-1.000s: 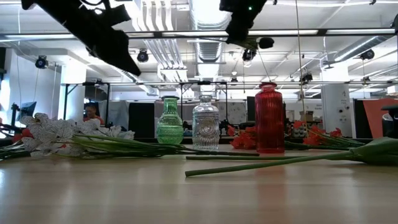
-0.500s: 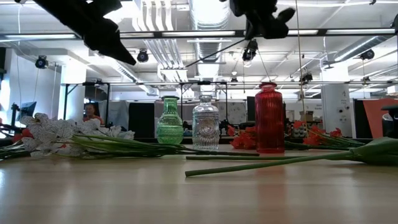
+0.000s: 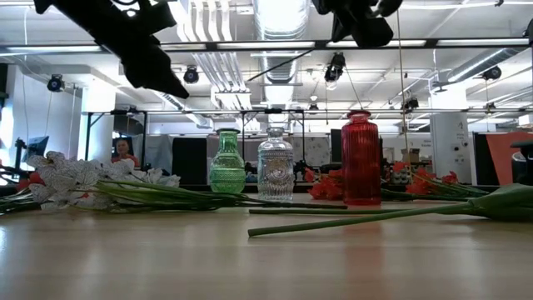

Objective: Sort flowers into vase by color
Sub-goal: Put the center black tulip into the green vase

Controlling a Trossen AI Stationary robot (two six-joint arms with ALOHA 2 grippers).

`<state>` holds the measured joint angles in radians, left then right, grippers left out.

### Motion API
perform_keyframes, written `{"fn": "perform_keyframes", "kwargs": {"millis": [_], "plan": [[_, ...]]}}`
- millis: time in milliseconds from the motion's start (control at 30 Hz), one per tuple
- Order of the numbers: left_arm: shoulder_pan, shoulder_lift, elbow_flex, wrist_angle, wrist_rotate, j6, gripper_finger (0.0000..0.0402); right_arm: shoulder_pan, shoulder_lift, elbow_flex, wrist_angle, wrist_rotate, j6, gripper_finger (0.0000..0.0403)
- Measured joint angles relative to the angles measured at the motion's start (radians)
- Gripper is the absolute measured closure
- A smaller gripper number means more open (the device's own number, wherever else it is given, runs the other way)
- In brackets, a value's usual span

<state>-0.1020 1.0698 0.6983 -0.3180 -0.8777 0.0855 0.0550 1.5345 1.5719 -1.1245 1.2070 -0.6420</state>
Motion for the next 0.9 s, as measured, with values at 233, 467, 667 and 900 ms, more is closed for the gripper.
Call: {"fn": "perform_keyframes", "kwargs": {"millis": [233, 467, 667, 900], "plan": [[0.006, 0.008, 0.0, 0.033, -0.014, 0.041, 0.0074, 0.047, -0.001, -0.061, -0.191, 0.127, 0.354, 0.0391], [0.006, 0.008, 0.0, 0.044, -0.014, 0.046, 0.0074, 0.129, -0.001, -0.153, -0.313, 0.154, 0.573, 0.0391], [0.006, 0.008, 0.001, 0.074, -0.014, 0.067, 0.0074, 0.194, 0.003, -0.183, -0.312, 0.236, 0.469, 0.0391], [0.006, 0.008, 0.006, 0.082, -0.014, 0.067, 0.0074, 0.225, -0.001, -0.176, -0.307, 0.288, 0.458, 0.0391]]}}
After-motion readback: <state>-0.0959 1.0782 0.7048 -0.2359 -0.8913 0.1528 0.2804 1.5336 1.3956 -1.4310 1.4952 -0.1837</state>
